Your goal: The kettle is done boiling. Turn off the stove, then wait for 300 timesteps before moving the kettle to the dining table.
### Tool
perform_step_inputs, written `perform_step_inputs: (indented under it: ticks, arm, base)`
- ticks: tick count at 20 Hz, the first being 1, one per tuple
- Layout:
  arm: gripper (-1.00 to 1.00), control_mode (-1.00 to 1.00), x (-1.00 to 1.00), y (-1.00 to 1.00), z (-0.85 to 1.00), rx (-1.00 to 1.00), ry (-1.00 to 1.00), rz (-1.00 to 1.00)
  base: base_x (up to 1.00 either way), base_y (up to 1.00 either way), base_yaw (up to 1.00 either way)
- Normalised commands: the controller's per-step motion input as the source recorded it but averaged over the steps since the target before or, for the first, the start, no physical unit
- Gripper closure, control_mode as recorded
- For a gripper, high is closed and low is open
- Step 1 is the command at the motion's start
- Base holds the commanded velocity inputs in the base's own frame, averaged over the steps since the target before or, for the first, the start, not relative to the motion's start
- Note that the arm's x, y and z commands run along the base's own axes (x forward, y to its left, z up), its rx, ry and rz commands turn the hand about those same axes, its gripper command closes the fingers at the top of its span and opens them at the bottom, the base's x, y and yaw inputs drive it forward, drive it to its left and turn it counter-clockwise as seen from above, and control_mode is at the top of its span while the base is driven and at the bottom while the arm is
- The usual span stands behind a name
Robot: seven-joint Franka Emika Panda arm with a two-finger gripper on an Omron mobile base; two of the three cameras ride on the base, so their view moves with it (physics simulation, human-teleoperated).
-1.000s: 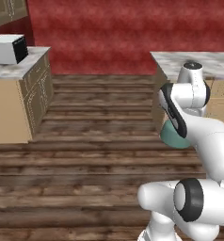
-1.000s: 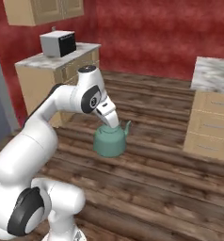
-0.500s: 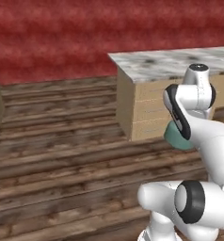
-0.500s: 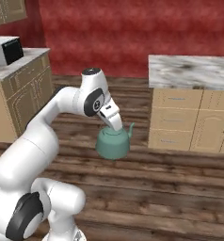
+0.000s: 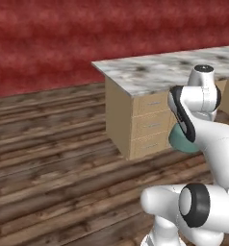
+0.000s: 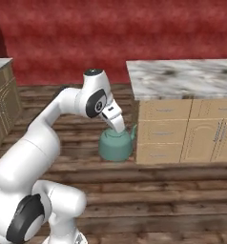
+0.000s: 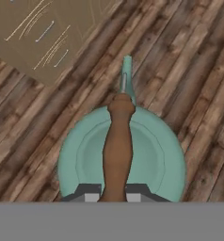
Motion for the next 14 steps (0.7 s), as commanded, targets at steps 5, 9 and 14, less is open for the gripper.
perform_step_inputs:
  ticks: [5,9,14]
  arm:
    - [1.0,1.0,0.0,0.0,0.0,0.0,0.0,0.0]
    - [1.0,1.0,0.0,0.0,0.0,0.0,0.0,0.0]
    - [1.0,1.0,0.0,0.0,0.0,0.0,0.0,0.0]
  base:
    - [0.86,0.6,-0.33]
    - [0.66,0.73,-0.32]
    - [0.52,0.81,-0.33]
